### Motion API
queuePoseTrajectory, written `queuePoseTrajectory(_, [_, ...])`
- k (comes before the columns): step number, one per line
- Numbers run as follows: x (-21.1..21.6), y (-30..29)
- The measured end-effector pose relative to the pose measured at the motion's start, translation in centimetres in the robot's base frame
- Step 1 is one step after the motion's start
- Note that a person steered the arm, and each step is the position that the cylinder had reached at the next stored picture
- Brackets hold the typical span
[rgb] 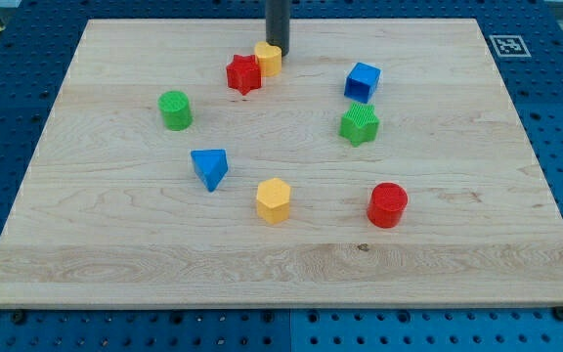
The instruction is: Separate red star and yellow heart
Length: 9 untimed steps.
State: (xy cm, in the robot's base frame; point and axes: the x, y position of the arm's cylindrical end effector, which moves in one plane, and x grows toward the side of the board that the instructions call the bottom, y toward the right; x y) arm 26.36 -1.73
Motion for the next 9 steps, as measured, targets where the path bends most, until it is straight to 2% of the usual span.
queuePoseTrajectory(1, [-1.2,-0.6])
queuePoseTrajectory(2, [-2.8,-5.1])
queuePoseTrajectory(3, [-2.4,-7.4])
queuePoseTrajectory(5, [3.3,-4.9])
queuePoseTrajectory(6, [4.1,-2.7])
queuePoseTrajectory(9, [4.1,-2.4])
